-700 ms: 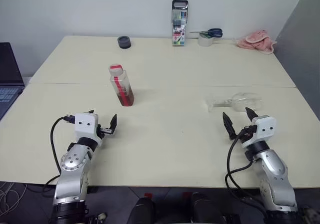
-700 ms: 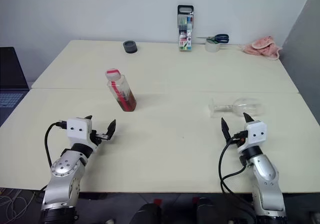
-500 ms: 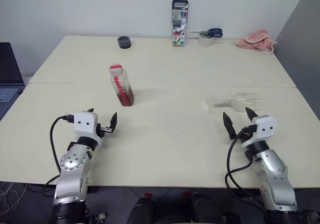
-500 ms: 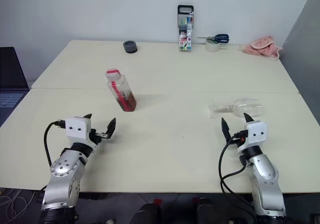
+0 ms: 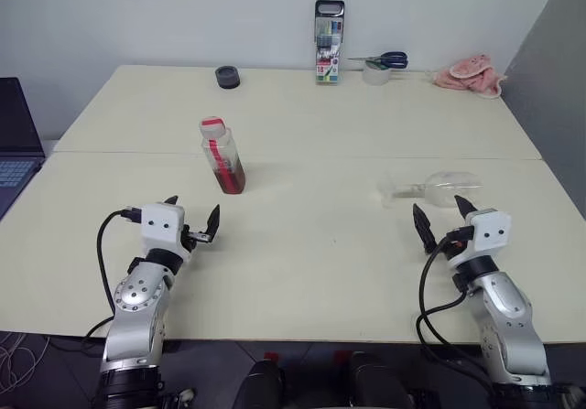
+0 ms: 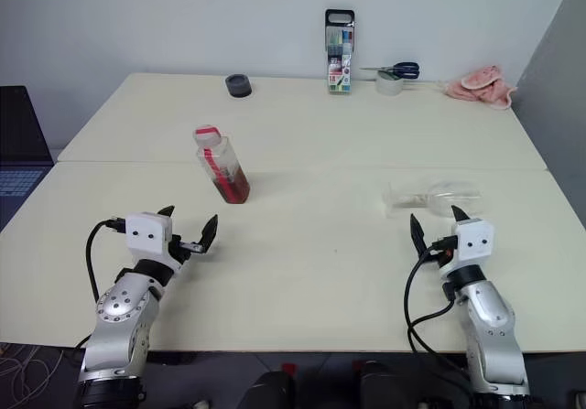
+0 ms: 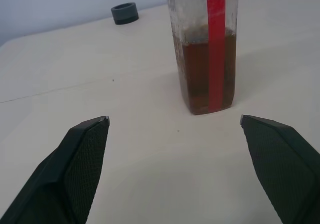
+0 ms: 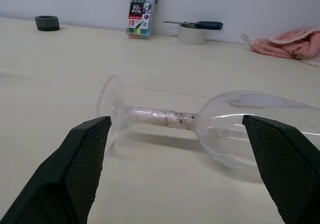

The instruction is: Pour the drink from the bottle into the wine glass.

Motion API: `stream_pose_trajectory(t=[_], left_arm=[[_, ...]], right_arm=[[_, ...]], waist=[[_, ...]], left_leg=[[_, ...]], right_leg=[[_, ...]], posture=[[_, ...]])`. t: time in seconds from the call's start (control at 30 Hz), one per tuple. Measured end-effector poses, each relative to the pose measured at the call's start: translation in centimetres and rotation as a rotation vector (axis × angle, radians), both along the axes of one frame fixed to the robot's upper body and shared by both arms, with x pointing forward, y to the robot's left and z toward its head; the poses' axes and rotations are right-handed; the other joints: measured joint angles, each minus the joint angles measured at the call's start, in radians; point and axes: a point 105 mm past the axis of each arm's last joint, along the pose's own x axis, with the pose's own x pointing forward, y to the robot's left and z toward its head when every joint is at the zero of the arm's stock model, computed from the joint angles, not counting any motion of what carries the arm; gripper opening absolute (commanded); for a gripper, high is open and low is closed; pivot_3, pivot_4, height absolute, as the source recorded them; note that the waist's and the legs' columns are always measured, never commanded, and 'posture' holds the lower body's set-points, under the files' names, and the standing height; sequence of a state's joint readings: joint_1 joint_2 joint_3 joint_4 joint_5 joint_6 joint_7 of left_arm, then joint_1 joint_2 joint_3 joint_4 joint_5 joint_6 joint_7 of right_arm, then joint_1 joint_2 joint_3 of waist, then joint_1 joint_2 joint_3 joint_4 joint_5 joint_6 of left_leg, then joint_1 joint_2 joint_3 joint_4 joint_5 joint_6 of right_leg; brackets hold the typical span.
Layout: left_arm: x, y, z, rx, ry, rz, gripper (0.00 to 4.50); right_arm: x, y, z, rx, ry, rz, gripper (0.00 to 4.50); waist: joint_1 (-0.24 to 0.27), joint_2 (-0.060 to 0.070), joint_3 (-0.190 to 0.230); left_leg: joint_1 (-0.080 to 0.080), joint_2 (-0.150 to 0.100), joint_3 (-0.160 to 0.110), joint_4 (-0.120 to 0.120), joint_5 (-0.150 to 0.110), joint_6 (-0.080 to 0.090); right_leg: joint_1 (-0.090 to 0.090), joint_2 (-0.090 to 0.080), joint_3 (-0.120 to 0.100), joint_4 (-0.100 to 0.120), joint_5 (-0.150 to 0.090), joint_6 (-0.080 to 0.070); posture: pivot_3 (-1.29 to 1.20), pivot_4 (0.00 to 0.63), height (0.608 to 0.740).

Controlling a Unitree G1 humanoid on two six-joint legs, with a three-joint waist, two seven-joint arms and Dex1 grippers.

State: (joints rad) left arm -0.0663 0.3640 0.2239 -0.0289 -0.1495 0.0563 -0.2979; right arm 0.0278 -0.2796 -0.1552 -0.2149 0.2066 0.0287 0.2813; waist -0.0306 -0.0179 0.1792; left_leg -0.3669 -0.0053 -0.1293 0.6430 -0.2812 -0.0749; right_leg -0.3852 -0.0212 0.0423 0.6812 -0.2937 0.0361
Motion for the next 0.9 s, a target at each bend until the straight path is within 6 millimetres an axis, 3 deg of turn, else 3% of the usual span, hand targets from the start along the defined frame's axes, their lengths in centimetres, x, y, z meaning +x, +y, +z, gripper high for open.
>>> stream_pose_trajectory(t=[0.27, 0.77, 0.9], left_arm=[[0.1, -1.1, 0.6, -0.067, -0.03, -0.049, 4.48], [0.8, -1.9, 1.0, -0.036, -0.011, -0.077, 4.48], [0.9, -2.4, 1.0, -0.032, -0.004, -0.104, 4.48]], right_arm=[[-0.1, -0.2, 0.1, -0.023, 0.007, 0.025, 4.5], [-0.8, 0.3, -0.3, -0.048, 0.069, 0.124, 4.5], [-1.3, 1.7, -0.2, -0.059, 0.102, 0.227, 4.5]], waist=[[0.0, 0.0, 0.0], [0.0, 0.0, 0.0], [0.0, 0.0, 0.0]], left_leg=[[0.0, 0.0, 0.0, 0.0, 0.0, 0.0], [0.0, 0.0, 0.0, 0.0, 0.0, 0.0], [0.0, 0.0, 0.0, 0.0, 0.0, 0.0]], right_leg=[[0.0, 0.0, 0.0, 0.0, 0.0, 0.0], [0.001, 0.0, 0.0, 0.0, 0.0, 0.0], [0.001, 0.0, 0.0, 0.0, 0.0, 0.0]], posture=[[0.0, 0.15, 0.74], [0.0, 0.15, 0.74], [0.0, 0.15, 0.74]])
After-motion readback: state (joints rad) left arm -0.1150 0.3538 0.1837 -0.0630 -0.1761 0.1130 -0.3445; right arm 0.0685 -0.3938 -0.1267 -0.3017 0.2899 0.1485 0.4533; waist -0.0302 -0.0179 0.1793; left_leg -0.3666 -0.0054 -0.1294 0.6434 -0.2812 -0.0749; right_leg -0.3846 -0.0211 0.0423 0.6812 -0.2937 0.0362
